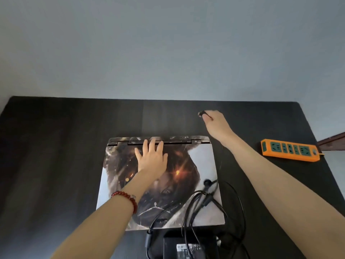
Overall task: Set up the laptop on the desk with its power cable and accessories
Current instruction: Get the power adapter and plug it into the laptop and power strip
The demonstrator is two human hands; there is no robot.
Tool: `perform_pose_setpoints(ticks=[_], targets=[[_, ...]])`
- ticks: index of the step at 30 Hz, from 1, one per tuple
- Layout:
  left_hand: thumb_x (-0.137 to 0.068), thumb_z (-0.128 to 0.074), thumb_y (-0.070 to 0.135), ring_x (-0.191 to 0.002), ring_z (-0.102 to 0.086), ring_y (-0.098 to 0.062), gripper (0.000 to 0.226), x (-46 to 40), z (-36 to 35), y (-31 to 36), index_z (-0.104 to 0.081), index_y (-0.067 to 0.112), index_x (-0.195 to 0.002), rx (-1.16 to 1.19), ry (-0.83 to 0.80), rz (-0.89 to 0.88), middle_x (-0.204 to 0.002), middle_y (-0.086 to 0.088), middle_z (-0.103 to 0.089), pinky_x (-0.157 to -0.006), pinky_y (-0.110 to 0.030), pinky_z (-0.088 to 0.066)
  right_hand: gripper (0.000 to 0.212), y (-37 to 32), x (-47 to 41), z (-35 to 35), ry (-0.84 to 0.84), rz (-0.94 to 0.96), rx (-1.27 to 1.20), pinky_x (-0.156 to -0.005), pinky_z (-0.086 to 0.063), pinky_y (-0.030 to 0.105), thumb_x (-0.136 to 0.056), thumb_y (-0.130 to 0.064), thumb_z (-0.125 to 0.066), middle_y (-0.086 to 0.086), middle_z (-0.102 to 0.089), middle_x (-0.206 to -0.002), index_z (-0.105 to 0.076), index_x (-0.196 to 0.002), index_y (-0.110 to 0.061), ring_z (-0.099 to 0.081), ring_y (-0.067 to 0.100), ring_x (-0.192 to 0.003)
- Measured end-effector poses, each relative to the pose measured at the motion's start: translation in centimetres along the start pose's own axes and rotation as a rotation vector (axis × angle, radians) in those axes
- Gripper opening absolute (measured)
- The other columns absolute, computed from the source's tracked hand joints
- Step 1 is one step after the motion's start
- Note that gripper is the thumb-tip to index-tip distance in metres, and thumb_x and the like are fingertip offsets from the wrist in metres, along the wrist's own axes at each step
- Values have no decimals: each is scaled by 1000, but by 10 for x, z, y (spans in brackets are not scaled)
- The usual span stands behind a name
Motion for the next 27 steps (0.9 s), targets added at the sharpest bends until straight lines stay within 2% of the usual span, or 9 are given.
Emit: perform_pose_setpoints(ticks=[2, 5, 8, 11, 14, 17, 20, 24, 27], targets=[[-95, -33, 39, -142, -7, -28, 51, -15, -1, 0, -24, 21, -143, -10, -8, 3, -153, -3, -19, -109, -62, -8, 30, 18, -16, -17, -119, -24, 172, -86, -40, 37, -97, -18, -34, 9, -53, -111, -63, -102, -20, -52, 26, -101], [-94, -35, 42, -136, -22, -24, 47, -33, 3, 7, -36, 22, -137, -32, 61, 24, -143, 2, -37, -106, -65, -6, 32, 49, -35, -34, -219, -9, 472, -90, -42, 38, -98, -19, -34, 3, -54, -130, -50, -126, -22, -53, 26, -113], [-93, -39, 38, -117, -45, -24, 36, -45, 7, 29, -54, 19, -120, -66, 183, -67, -119, 0, -57, -108, -60, -4, 24, 69, -54, -29, -235, 67, 732, -70, -40, 34, -95, -18, -37, 4, -65, -111, -44, -117, -25, -60, 26, -91], [-93, -38, 35, -104, -50, -23, 32, -60, 4, 39, -60, 17, -108, 28, 206, -94, -109, -1, -61, -102, -45, -26, 23, 79, -77, -11, -159, 123, 848, -63, -34, 31, -92, -12, -43, 2, -65, -106, -45, -111, -24, -58, 26, -88], [-90, -45, 30, -91, -56, -23, 26, -62, 7, 43, -65, 14, -93, 44, 273, -124, -94, -2, -66, -84, -39, -40, 25, 72, -88, -20, -104, 139, 705, -68, -37, 33, -92, -10, -42, 7, -57, -115, -49, -114, -20, -53, 28, -99], [-87, -44, 26, -79, -58, -24, 26, -59, 10, 42, -65, 12, -82, 40, 349, -138, -81, -2, -65, -75, -39, -46, 24, 52, -83, -60, -98, 143, 438, -83, -38, 41, -93, -11, -40, 10, -50, -117, -55, -111, -17, -51, 29, -104], [-87, -40, 22, -77, -58, -23, 27, -57, 11, 41, -65, 14, -83, 32, 374, -135, -80, -1, -65, -76, -39, -45, 23, 37, -61, -96, -80, 195, 338, -86, -31, 40, -93, -12, -41, 5, -56, -111, -58, -107, -19, -49, 25, -104], [-87, -40, 21, -80, -59, -22, 27, -55, 13, 38, -66, 15, -84, 32, 389, -115, -82, -1, -66, -83, -42, -44, 15, 40, -45, -98, -12, 174, 157, -83, -23, 32, -92, -14, -48, -4, -63, -96, -55, -104, -20, -53, 19, -95], [-89, -34, 23, -81, -58, -21, 33, -56, 12, 39, -66, 14, -84, 37, 387, -115, -82, 0, -66, -84, -41, -42, 9, 40, -45, -104, -79, 175, 173, -84, -24, 34, -93, -15, -47, -7, -64, -87, -55, -95, -20, -55, 19, -88]])
Point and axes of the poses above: each hand's wrist, its own x-axis away from the middle knuckle, its own z-axis out of the back of the hand, y = z × x, the point moved 10 cm from there along -x, towards the middle knuckle
